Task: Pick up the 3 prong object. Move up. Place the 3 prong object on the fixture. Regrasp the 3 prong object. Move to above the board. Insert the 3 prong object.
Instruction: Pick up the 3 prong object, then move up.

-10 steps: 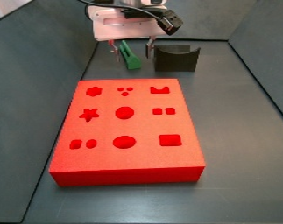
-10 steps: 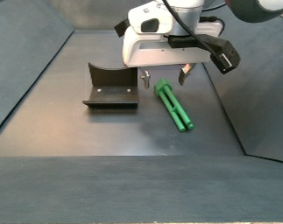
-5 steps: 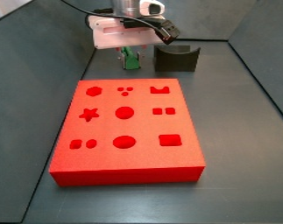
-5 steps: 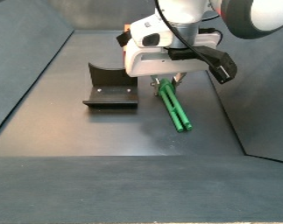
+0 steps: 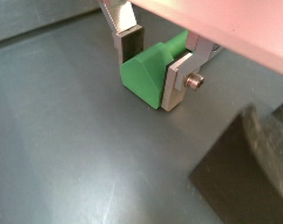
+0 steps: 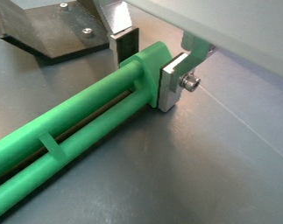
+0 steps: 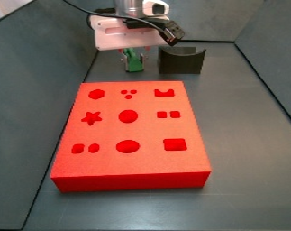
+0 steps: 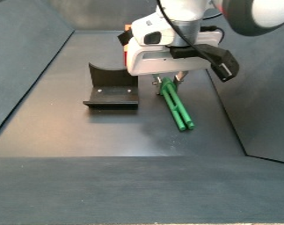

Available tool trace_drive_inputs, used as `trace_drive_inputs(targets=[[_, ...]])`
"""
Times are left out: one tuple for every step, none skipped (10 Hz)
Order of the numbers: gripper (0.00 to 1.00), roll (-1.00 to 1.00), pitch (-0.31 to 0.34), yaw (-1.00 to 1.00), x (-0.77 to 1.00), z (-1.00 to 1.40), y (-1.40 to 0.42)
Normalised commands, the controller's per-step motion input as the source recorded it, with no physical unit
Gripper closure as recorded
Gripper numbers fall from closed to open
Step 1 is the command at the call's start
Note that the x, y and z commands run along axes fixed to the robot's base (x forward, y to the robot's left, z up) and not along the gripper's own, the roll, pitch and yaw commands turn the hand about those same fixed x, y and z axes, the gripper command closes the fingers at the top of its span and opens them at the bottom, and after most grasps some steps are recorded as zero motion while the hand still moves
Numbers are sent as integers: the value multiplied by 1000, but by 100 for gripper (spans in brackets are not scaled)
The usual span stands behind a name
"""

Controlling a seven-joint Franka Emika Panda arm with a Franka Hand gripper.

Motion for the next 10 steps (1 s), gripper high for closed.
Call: trace_drive_inputs(targets=[[100, 0, 0, 0, 0, 0, 0], [100, 0, 0, 0, 0, 0, 0], [100, 0, 0, 0, 0, 0, 0], [100, 0, 0, 0, 0, 0, 0], [100, 0, 0, 0, 0, 0, 0], [100, 0, 0, 0, 0, 0, 0], [100, 0, 0, 0, 0, 0, 0], [100, 0, 0, 0, 0, 833, 0], [100, -2, -9, -2, 38, 826, 6], [100, -24, 20, 6, 19, 695, 3]])
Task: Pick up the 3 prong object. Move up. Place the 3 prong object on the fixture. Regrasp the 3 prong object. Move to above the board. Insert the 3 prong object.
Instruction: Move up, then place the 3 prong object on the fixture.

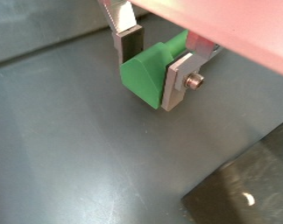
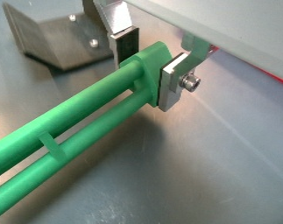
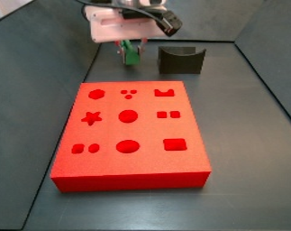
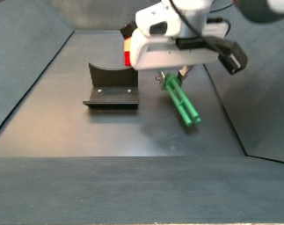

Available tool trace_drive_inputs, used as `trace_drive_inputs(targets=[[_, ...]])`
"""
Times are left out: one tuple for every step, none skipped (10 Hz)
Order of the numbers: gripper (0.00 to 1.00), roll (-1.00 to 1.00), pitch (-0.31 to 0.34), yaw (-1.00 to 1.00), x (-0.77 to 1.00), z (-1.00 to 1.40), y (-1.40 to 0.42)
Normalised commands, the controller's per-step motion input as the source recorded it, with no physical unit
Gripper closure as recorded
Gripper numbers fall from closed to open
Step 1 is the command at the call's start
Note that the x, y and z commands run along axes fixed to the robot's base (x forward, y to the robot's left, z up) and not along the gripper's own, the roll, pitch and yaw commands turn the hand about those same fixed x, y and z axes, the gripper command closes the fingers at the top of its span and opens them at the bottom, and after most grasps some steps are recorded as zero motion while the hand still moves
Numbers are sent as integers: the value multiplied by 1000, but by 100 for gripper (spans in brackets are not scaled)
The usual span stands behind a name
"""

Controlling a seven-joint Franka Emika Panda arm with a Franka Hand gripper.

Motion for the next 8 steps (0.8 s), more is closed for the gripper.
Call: trace_drive_inputs(targets=[[100, -44, 29, 11, 10, 568, 1], [100, -72, 34, 14, -8, 385, -1], [100, -84, 30, 14, -13, 293, -1], [100, 0, 0, 0, 0, 1000, 0], [100, -11, -9, -1, 9, 1000, 3], [100, -27, 19, 3, -7, 1000, -3], [100, -51, 22, 13, -10, 1000, -5], [100, -72, 24, 18, -15, 1000, -7]])
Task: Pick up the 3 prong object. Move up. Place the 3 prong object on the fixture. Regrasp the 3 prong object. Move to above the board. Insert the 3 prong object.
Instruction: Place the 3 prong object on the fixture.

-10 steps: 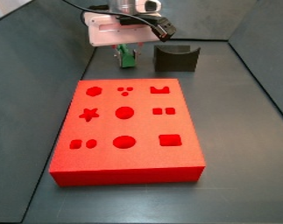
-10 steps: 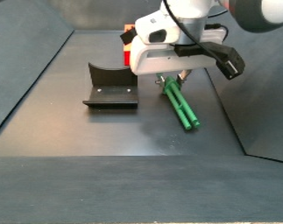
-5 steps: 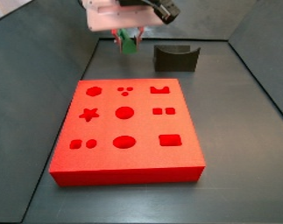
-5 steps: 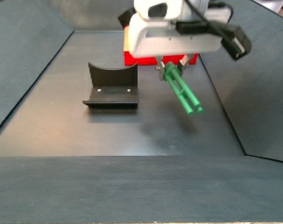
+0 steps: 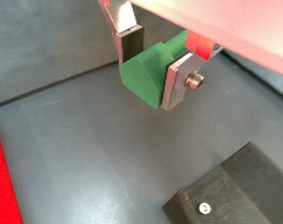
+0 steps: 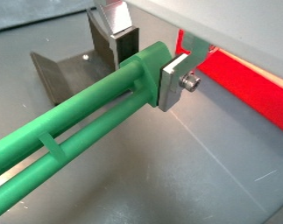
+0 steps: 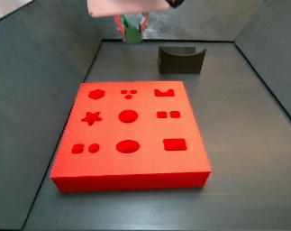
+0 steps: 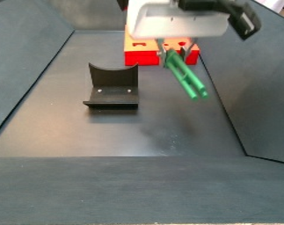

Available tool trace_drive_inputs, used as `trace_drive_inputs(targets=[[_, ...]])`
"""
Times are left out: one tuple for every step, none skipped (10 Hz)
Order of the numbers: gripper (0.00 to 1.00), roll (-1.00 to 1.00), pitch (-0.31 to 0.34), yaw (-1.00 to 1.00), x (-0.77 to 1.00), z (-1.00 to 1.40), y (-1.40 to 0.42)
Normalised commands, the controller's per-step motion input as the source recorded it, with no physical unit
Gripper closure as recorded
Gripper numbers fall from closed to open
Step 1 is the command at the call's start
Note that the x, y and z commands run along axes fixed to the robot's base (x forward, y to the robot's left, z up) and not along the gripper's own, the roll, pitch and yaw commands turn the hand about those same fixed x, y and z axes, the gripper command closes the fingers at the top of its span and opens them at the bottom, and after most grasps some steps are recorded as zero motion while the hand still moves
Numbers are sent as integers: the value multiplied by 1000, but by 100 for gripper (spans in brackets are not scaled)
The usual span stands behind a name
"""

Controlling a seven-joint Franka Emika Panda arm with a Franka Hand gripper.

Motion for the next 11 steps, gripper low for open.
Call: trace_drive_inputs(targets=[[100, -102, 25, 15, -22, 1000, -8], [100, -121, 25, 13, -26, 1000, -6], [100, -136, 25, 8, -29, 1000, -3], [100, -148, 29, -5, -33, 979, -3], [100, -158, 29, -16, -28, 849, 2], [100, -163, 34, -25, -24, 717, 3], [100, -157, 40, -33, -10, 498, 1], [100, -153, 47, -34, -7, 408, 2], [100, -143, 53, -34, -1, 268, 3], [100, 477, 64, -936, 1000, -203, 459], [100, 451, 77, -806, 1000, -240, 449]])
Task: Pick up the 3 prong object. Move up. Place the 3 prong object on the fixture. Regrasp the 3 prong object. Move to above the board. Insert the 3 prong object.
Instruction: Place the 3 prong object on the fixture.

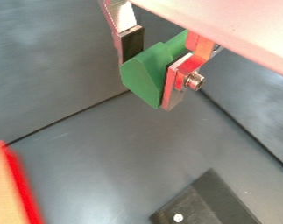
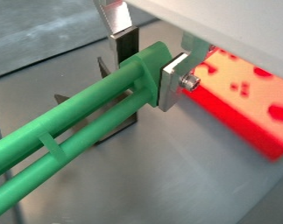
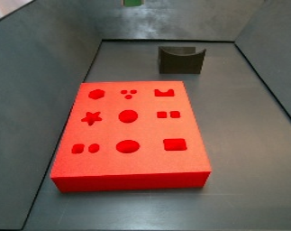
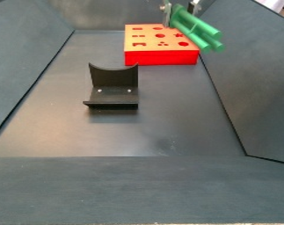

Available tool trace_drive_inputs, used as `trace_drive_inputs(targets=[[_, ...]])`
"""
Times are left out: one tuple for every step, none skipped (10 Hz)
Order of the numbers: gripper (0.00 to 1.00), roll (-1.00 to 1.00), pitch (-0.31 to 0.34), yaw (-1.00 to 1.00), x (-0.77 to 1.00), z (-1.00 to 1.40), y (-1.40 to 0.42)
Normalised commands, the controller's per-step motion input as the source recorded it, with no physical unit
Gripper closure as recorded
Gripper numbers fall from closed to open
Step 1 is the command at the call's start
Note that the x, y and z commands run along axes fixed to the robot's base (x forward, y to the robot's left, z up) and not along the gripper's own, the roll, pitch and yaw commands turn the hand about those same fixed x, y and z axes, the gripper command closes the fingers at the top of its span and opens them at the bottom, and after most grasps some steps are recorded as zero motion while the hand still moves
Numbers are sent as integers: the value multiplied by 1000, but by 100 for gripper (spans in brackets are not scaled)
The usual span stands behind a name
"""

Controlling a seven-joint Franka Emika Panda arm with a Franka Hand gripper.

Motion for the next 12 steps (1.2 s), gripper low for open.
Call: trace_drive_inputs(targets=[[100, 404, 76, -643, 1000, -228, 417], [100, 296, 97, -366, 1000, -192, 361], [100, 216, 101, -233, 1000, -183, 342], [100, 135, 94, -126, 1000, -172, 309], [100, 113, 91, -97, 1000, -164, 294], [100, 79, 87, -58, 1000, -147, 263], [100, 71, 90, -48, 1000, -141, 251], [100, 51, 98, -29, 1000, -125, 220], [100, 48, 102, -28, 1000, -119, 209], [100, 49, 110, -23, 1000, -104, 183], [100, 53, 117, -20, 1000, -93, 164], [100, 58, 127, -18, 1000, -80, 140]])
